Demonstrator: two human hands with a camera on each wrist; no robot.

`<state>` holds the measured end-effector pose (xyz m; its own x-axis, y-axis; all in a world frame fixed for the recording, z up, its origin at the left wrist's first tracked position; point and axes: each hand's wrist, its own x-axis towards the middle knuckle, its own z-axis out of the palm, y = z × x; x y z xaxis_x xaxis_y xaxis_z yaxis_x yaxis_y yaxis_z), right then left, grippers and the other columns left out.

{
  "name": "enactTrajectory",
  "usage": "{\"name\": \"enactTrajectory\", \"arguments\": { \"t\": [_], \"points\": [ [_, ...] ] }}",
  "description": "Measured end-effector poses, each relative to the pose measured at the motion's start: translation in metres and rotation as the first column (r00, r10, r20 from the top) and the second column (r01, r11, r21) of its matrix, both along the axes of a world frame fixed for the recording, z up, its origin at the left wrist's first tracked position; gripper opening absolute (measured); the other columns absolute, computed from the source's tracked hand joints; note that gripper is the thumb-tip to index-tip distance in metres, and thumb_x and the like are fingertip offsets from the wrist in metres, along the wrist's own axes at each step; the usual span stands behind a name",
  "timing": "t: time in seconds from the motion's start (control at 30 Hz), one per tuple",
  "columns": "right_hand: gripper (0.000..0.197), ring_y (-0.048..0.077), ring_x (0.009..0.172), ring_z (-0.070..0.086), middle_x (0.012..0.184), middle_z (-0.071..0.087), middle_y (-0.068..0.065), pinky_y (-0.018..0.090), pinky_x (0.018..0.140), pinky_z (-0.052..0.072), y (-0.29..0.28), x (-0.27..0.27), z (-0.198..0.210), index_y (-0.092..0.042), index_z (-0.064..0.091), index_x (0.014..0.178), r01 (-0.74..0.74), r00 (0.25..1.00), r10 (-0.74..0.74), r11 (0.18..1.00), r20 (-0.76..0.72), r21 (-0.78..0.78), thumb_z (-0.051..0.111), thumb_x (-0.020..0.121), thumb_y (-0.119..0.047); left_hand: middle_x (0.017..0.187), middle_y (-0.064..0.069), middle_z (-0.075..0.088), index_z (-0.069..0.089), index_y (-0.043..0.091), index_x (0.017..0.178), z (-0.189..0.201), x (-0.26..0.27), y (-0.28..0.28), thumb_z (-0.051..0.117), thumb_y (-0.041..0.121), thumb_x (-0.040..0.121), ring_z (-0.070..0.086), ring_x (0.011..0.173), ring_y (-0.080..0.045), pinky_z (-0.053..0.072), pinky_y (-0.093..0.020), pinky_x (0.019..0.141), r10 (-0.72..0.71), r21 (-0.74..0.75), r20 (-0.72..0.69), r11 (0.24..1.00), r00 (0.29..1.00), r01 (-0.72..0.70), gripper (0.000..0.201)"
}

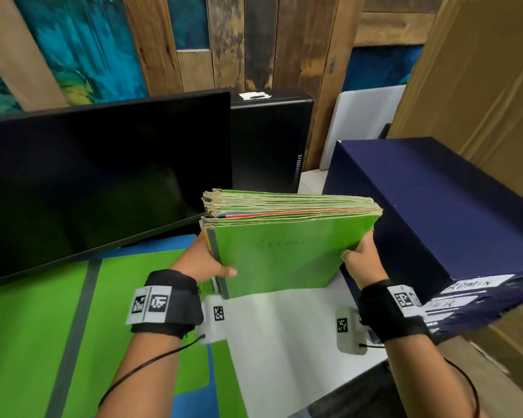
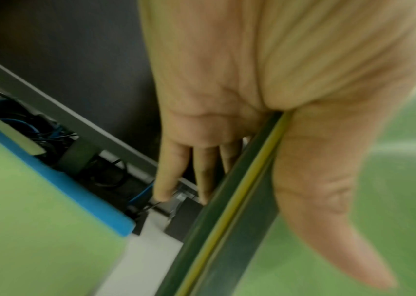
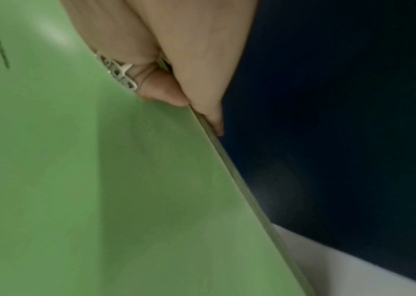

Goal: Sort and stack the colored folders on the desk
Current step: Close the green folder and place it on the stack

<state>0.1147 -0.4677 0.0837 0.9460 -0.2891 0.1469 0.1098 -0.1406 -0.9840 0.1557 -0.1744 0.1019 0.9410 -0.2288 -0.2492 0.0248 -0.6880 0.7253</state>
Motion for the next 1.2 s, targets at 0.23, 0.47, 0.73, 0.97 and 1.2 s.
{"name": "enactTrajectory", "arguments": {
  "t": [0.23, 0.47, 0.73, 0.97, 1.2],
  "points": [
    [0.068, 0.014, 0.125, 0.045, 0.135, 0.040, 0.001, 0.034, 0.109, 0.036, -0.011, -0.001, -0.007, -0.034, 0.030, 0.128, -0.193, 0.975, 0.185, 0.980, -0.124, -0.055, 0.064, 0.082, 0.003, 0.110, -0.022, 0.063, 0.056, -0.005, 0.107, -0.021, -0.010, -0.018, 0.076, 0.010, 0.074, 0.060, 0.106, -0.031, 0.046, -0.034, 0.091, 0.241, -0.068, 0.151, 0.970, 0.959, -0.234, 0.042],
    [0.056, 0.019, 0.117, 0.049, 0.120, 0.051, 0.002, 0.031, 0.105, 0.039, 0.011, 0.004, -0.008, 0.000, 0.028, 0.133, 0.123, 0.991, -0.128, 0.985, -0.033, -0.118, 0.059, 0.087, 0.001, 0.106, -0.014, 0.068, 0.057, 0.004, 0.110, -0.026, -0.018, -0.026, 0.078, 0.025, 0.072, 0.063, 0.101, -0.031, 0.050, -0.035, 0.087, 0.300, -0.029, 0.308, 0.952, 0.903, -0.306, 0.048],
    [0.052, 0.030, 0.122, 0.052, 0.129, 0.055, 0.019, 0.035, 0.104, 0.040, 0.010, 0.014, -0.018, 0.000, 0.041, 0.133, 0.230, 0.920, -0.311, 0.921, -0.240, -0.313, 0.062, 0.089, -0.017, 0.139, -0.017, 0.047, 0.021, 0.003, 0.143, -0.034, -0.036, -0.034, 0.068, 0.041, 0.080, 0.049, 0.125, -0.033, 0.042, -0.037, 0.101, 0.211, 0.158, 0.103, 0.961, 0.972, -0.226, 0.087],
    [0.043, 0.034, 0.115, 0.057, 0.122, 0.063, 0.019, 0.033, 0.096, 0.044, -0.001, 0.028, -0.056, -0.002, 0.060, 0.121, -0.003, 0.829, -0.284, 0.859, -0.482, -0.512, 0.066, 0.086, -0.026, 0.149, -0.016, 0.032, 0.019, 0.000, 0.143, -0.074, -0.060, -0.051, 0.061, 0.047, 0.084, 0.038, 0.134, -0.030, 0.037, -0.034, 0.106, 0.224, 0.176, -0.236, 0.967, 0.946, -0.185, 0.087],
    [0.055, 0.034, 0.123, 0.051, 0.132, 0.054, 0.021, 0.038, 0.100, 0.043, -0.006, 0.024, -0.082, 0.002, 0.051, 0.128, -0.120, 0.714, -0.319, 0.822, -0.624, -0.557, 0.062, 0.088, -0.034, 0.148, -0.014, 0.033, 0.025, 0.000, 0.141, -0.089, -0.072, -0.054, 0.055, 0.052, 0.086, 0.039, 0.134, -0.027, 0.038, -0.032, 0.105, 0.201, 0.245, -0.303, 0.961, 0.932, -0.127, 0.083]
  ]
}}
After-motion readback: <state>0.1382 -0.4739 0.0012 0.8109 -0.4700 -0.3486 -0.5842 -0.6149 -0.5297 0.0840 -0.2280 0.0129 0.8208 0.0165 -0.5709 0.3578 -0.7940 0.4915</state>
